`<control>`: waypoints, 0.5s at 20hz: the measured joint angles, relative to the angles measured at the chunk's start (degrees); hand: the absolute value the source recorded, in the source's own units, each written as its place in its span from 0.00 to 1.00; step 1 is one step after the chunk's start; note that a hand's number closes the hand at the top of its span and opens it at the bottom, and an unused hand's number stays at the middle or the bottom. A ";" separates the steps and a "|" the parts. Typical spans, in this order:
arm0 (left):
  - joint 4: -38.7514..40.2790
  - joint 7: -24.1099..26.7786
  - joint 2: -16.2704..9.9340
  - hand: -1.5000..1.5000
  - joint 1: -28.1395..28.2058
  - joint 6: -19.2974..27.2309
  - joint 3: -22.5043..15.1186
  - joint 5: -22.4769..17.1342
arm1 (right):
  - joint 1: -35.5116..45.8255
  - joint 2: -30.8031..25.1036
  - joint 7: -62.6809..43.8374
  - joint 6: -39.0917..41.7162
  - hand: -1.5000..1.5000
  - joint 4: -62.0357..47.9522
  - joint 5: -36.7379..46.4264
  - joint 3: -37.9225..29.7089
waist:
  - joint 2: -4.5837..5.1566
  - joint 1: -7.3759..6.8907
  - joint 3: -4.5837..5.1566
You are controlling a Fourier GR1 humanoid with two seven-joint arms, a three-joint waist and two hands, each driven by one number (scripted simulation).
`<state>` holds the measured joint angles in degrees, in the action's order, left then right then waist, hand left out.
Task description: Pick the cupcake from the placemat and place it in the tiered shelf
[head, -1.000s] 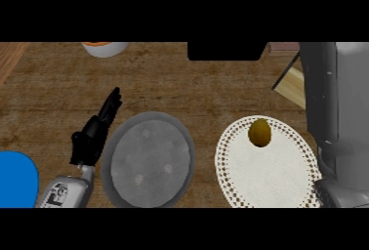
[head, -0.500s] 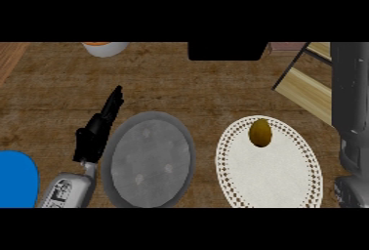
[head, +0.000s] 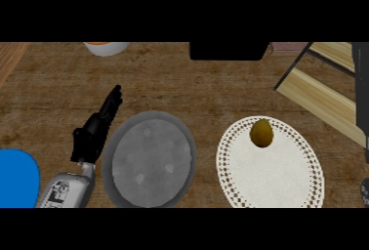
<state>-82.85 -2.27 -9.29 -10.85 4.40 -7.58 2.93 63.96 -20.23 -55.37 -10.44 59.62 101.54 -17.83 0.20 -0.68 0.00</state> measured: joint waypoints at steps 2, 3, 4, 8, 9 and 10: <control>-0.21 -0.18 0.06 0.50 -0.17 -0.29 -0.04 0.00 | -0.47 -0.38 0.24 -4.13 1.00 0.20 -1.44 -1.26 | 0.07 -0.09 -0.05; -0.27 -0.28 0.23 0.50 -0.26 -0.16 -0.04 0.02 | -0.63 -0.45 0.83 -6.54 1.00 0.89 -2.75 -2.00 | 0.07 -0.07 -0.06; -0.24 -0.08 0.17 0.50 -0.13 -0.23 0.09 0.02 | -1.37 -0.56 1.52 -8.73 1.00 1.42 -4.09 -2.74 | 0.04 0.02 -0.05; -0.60 -0.42 0.51 0.50 0.54 0.22 -0.03 0.77 | -4.28 -0.77 4.39 -15.95 1.00 1.82 -8.78 -4.68 | -0.03 0.13 -0.04; -0.45 -0.22 0.16 0.50 0.40 -0.31 0.47 0.43 | -5.13 -1.02 5.24 -17.64 1.00 1.47 -9.83 -5.08 | -0.03 0.16 -0.03; -0.56 0.08 0.61 0.50 1.03 -0.04 0.05 0.85 | -5.33 -1.47 5.81 -18.51 1.00 1.50 -10.73 -5.32 | -0.04 0.18 -0.05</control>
<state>-83.41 -2.19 -8.68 -9.82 4.36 -7.53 3.78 58.63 -21.70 -49.56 -28.95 61.12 90.81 -23.15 0.15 -0.50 -0.05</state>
